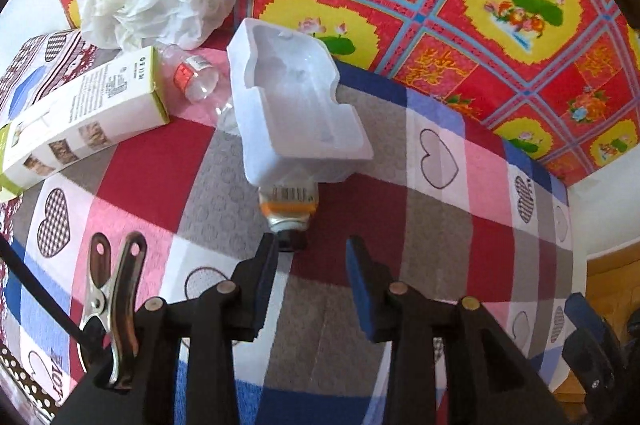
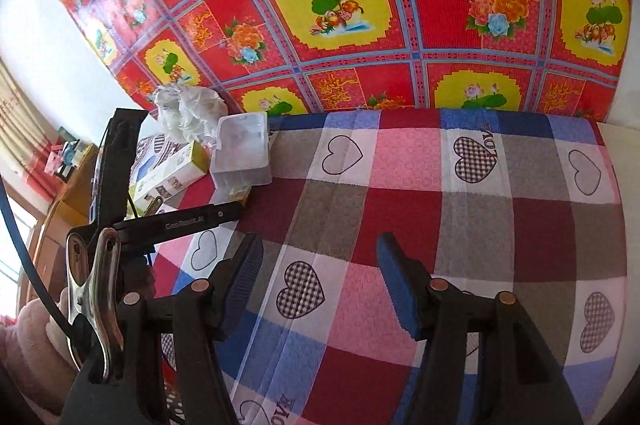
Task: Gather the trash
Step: 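Lower the left tool toward the orange-capped tube beside the white plastic tray, then close the left tool on the tube while the right tool reaches the white tray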
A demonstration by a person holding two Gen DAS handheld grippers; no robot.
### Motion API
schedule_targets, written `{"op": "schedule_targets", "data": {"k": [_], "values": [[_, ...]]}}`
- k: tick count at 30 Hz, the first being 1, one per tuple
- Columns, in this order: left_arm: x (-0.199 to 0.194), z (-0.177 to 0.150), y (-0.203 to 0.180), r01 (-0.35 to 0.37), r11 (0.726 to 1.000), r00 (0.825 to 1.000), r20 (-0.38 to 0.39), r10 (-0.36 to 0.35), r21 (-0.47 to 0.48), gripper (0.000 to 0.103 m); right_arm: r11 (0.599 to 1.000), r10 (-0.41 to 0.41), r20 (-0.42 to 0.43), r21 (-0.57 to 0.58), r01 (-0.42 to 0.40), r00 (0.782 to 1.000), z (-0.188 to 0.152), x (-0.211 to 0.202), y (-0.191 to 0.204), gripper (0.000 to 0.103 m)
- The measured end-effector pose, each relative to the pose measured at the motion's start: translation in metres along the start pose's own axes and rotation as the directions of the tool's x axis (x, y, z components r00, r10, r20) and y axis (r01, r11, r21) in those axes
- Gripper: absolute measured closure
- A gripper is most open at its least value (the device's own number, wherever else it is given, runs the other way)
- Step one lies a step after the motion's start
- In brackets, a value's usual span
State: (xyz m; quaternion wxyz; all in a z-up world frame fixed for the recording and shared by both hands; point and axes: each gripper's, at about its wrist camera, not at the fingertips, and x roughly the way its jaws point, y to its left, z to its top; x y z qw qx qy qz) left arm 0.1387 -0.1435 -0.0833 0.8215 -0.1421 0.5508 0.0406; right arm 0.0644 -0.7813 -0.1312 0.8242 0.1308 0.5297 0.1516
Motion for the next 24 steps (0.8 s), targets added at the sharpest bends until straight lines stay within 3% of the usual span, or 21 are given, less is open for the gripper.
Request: {"op": "schedule_targets", "data": {"k": [8, 17, 20, 24], "values": [[0.020, 0.005, 0.003, -0.009, 1.000, 1.000, -0.029, 0.009, 0.003, 0.067, 1.000, -0.011, -0.016, 0.002, 0.011, 1.000, 0.005, 0.014, 0.003, 0.042], [0.025, 0.013, 0.001, -0.012, 1.000, 1.000, 0.007, 0.012, 0.016, 0.063, 1.000, -0.010, -0.033, -0.015, 0.010, 0.999, 0.012, 0.030, 0.014, 0.042], [0.026, 0.013, 0.000, -0.042, 0.999, 0.999, 0.018, 0.042, 0.033, 0.076, 1.000, -0.003, -0.037, -0.017, 0.002, 0.999, 0.012, 0.033, 0.018, 0.042], [0.022, 0.012, 0.007, -0.022, 0.999, 1.000, 0.013, 0.021, 0.041, 0.077, 0.999, -0.003, -0.046, -0.032, 0.002, 0.999, 0.013, 0.039, 0.024, 0.042]]}}
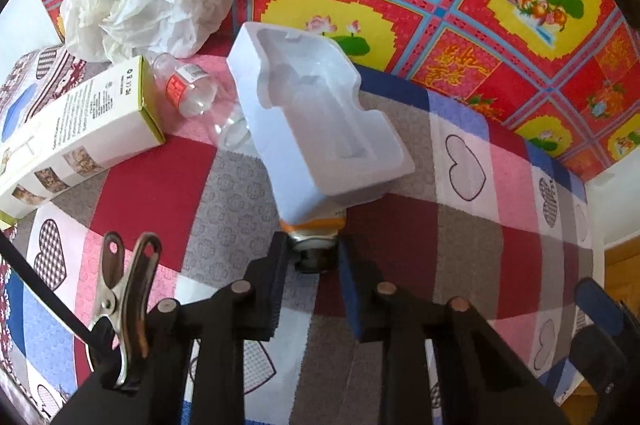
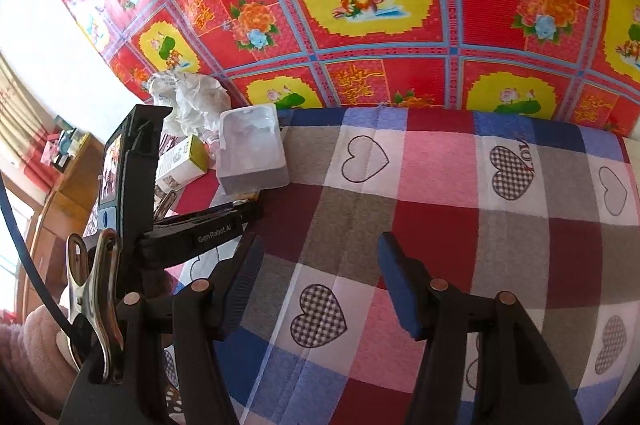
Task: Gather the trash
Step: 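Close the left tool on the tube while the right tool reaches the white tray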
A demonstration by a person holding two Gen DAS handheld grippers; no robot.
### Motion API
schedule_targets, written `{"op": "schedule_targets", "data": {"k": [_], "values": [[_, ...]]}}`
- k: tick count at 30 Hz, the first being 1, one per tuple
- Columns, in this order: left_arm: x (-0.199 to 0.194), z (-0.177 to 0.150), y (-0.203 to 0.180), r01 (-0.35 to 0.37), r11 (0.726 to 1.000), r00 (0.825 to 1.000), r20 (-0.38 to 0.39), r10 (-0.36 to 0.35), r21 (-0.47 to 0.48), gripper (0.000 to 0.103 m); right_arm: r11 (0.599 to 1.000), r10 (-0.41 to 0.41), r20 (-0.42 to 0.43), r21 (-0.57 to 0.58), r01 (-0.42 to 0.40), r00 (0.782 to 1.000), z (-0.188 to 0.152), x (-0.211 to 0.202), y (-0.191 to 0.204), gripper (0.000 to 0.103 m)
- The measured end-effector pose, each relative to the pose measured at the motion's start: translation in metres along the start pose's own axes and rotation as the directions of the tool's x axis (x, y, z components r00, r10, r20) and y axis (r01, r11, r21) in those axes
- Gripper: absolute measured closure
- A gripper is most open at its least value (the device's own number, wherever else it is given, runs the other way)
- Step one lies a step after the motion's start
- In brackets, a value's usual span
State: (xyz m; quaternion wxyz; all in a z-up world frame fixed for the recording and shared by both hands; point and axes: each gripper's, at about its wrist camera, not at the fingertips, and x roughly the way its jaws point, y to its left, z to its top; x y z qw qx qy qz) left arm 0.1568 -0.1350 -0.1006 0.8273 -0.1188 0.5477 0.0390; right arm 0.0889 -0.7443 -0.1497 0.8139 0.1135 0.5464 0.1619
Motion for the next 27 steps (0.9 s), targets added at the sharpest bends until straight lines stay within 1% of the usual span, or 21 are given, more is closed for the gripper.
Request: {"op": "schedule_targets", "data": {"k": [4, 12, 17, 27], "values": [[-0.004, -0.004, 0.009, 0.017, 1.000, 1.000, -0.018, -0.018, -0.008, 0.077, 1.000, 0.003, -0.008, -0.012, -0.003, 1.000, 0.003, 0.008, 0.006, 0.042], [-0.016, -0.015, 0.035, 0.016, 0.999, 0.999, -0.038, -0.018, -0.034, 0.077, 0.998, 0.013, -0.031, -0.063, -0.015, 0.999, 0.017, 0.035, 0.023, 0.042], [-0.022, -0.022, 0.051, 0.018, 0.999, 0.999, -0.045, -0.020, -0.041, 0.077, 0.995, 0.014, -0.052, -0.097, -0.019, 0.999, 0.033, 0.062, 0.036, 0.042], [-0.031, -0.031, 0.072, 0.078, 0.996, 0.996, -0.050, -0.080, -0.042, 0.077, 0.986, -0.003, -0.120, -0.168, -0.018, 0.993, 0.055, 0.122, 0.064, 0.043]]}}
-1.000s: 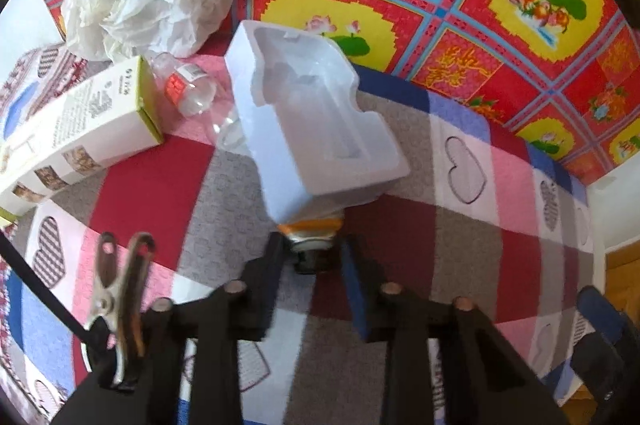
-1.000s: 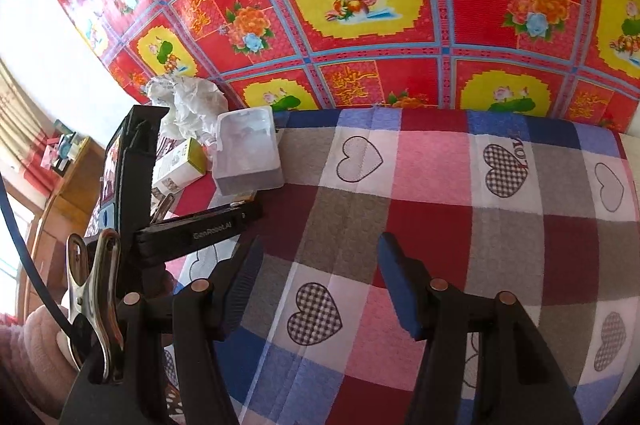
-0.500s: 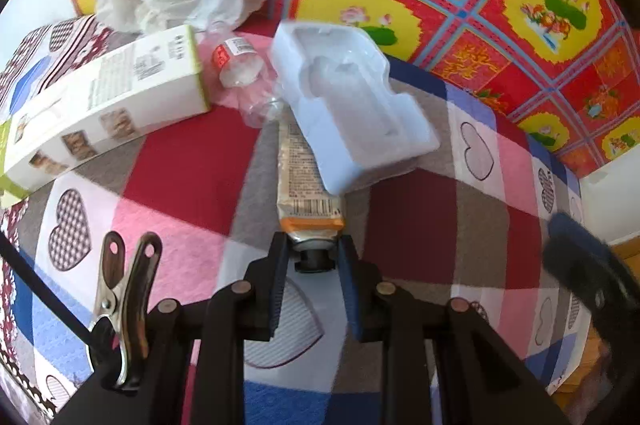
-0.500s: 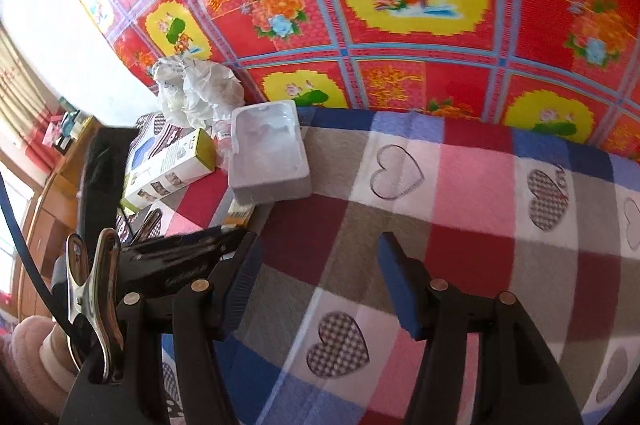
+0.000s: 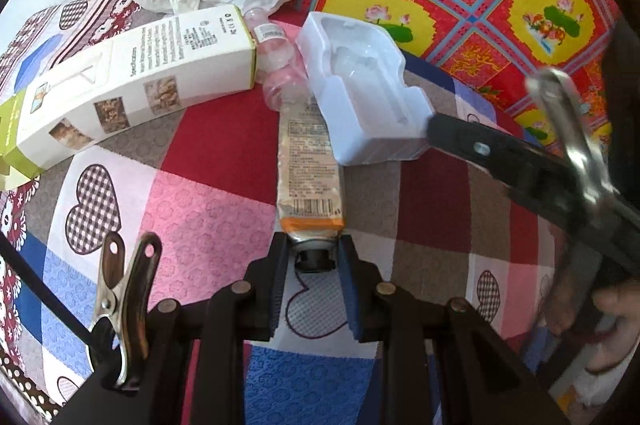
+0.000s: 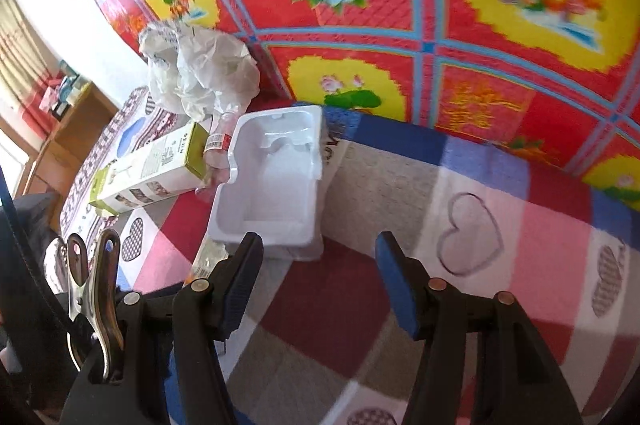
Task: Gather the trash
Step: 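Close the left tool on the tube while the right tool reaches the white tray, then close the right tool on the white plastic tray while the left tool holds the tube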
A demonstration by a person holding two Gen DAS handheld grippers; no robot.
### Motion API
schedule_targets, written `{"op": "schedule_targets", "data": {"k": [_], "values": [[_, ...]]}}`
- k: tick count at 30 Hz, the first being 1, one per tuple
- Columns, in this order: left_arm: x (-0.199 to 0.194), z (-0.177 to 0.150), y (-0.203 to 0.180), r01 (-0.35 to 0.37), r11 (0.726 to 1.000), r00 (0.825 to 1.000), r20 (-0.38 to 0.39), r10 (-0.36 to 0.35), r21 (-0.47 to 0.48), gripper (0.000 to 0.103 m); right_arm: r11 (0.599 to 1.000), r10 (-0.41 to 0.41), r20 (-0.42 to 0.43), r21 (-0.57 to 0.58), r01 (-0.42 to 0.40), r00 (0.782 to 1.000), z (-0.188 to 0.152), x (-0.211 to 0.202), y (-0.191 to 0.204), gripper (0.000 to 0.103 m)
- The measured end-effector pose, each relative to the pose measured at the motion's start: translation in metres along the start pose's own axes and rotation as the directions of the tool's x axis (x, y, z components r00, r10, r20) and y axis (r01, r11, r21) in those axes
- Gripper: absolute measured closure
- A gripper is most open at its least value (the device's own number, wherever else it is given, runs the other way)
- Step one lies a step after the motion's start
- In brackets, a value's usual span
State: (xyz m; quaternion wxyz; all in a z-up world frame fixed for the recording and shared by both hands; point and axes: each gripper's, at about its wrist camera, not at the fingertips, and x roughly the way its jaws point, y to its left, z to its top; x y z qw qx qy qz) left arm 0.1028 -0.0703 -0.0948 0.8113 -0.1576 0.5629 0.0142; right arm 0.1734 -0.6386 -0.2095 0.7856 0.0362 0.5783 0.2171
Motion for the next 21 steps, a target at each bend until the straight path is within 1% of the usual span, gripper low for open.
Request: {"op": "schedule_targets", "data": {"k": [3, 7, 10, 12, 14, 19, 21], "values": [[-0.007, -0.002, 0.009, 0.013, 1.000, 1.000, 0.001, -0.013, -0.004, 0.077, 1.000, -0.010, -0.023, -0.004, 0.010, 1.000, 0.006, 0.014, 0.003, 0.052], [-0.010, -0.001, 0.016, 0.019, 1.000, 1.000, 0.004, -0.019, -0.014, 0.076, 1.000, -0.019, -0.034, 0.009, 0.019, 0.999, 0.015, 0.027, 0.004, 0.055], [-0.011, 0.001, 0.020, 0.029, 0.999, 1.000, 0.007, -0.028, -0.020, 0.073, 1.000, -0.029, -0.051, 0.009, 0.029, 0.998, 0.018, 0.038, 0.006, 0.059], [-0.011, 0.004, 0.019, 0.030, 0.999, 0.999, 0.012, -0.029, -0.019, 0.067, 0.999, -0.029, -0.063, 0.013, 0.030, 0.998, 0.018, 0.044, 0.005, 0.062], [-0.006, 0.008, 0.012, 0.022, 1.000, 1.000, 0.017, -0.022, -0.013, 0.064, 0.999, -0.039, -0.058, 0.013, 0.040, 0.998, 0.018, 0.046, 0.007, 0.064], [-0.003, 0.018, 0.000, -0.014, 1.000, 0.999, 0.036, 0.013, 0.023, 0.062, 0.997, -0.075, -0.046, 0.010, 0.076, 0.996, 0.017, 0.047, 0.010, 0.081], [-0.002, 0.019, -0.004, -0.029, 0.999, 0.999, 0.041, 0.027, 0.038, 0.062, 0.997, -0.077, -0.045, 0.020, 0.078, 0.996, 0.016, 0.047, 0.008, 0.087]]}}
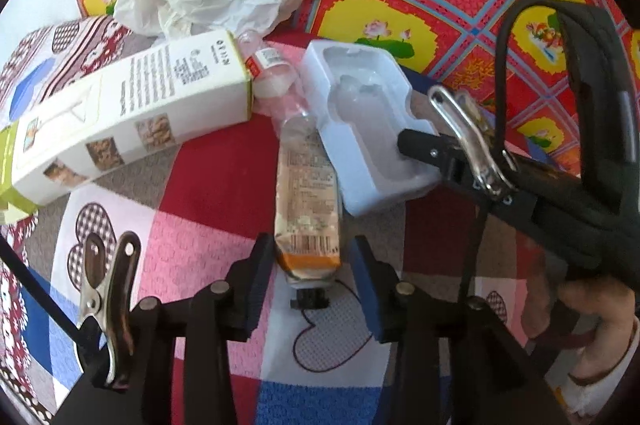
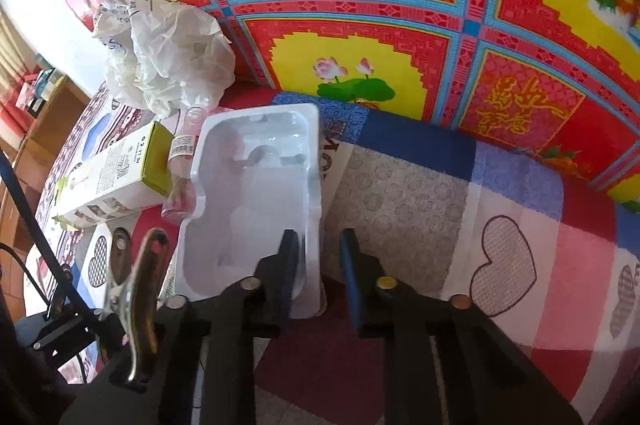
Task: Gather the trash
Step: 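Close the right tool on the white plastic tray while the left tool holds the tube, then lift the tube and white tray off the bed and carry them toward the bucket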
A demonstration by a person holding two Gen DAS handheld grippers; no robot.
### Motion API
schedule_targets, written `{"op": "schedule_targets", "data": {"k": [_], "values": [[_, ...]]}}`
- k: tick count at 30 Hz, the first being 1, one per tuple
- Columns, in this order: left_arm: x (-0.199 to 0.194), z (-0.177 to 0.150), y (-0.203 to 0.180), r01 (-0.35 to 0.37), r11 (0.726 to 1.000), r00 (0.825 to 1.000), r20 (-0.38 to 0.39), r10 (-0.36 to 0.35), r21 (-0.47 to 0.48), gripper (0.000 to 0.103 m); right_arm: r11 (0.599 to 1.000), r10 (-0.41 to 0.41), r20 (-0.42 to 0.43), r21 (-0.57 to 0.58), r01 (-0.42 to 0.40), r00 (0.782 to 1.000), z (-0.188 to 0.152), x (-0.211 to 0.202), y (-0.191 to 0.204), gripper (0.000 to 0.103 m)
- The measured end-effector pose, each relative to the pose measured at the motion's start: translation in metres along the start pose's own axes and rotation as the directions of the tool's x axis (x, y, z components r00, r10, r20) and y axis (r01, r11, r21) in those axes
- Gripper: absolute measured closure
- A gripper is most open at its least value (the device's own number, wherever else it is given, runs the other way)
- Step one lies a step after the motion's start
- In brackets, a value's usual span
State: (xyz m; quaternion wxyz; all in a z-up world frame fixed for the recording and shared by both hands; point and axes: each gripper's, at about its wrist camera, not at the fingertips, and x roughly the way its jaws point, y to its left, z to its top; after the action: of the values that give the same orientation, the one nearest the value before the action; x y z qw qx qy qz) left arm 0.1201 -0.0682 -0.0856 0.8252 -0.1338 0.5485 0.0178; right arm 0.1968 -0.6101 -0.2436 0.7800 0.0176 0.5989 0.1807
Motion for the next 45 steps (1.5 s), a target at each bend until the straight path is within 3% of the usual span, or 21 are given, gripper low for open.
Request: {"op": "schedule_targets", "data": {"k": [1, 11, 20, 45], "values": [[0.000, 0.000, -0.001, -0.006, 1.000, 1.000, 0.001, 0.006, 0.008, 0.062, 1.000, 0.001, 0.000, 0.005, -0.001, 1.000, -0.001, 0.000, -0.002, 0.091], [0.007, 0.008, -0.010, -0.021, 0.999, 1.000, 0.005, 0.021, 0.049, 0.065, 0.995, 0.012, 0.030, 0.102, -0.015, 0.999, -0.011, -0.021, -0.026, 0.092], [-0.005, 0.002, -0.008, 0.053, 0.997, 0.999, -0.015, -0.052, 0.051, 0.065, 0.983, 0.004, 0.063, 0.182, -0.015, 0.998, -0.029, -0.050, -0.043, 0.092], [-0.031, -0.016, -0.089, 0.151, 0.955, 0.988, -0.020, -0.151, 0.256, 0.065, 0.915, -0.053, 0.121, 0.404, 0.000, 0.991, -0.126, -0.132, -0.087, 0.092]]}}
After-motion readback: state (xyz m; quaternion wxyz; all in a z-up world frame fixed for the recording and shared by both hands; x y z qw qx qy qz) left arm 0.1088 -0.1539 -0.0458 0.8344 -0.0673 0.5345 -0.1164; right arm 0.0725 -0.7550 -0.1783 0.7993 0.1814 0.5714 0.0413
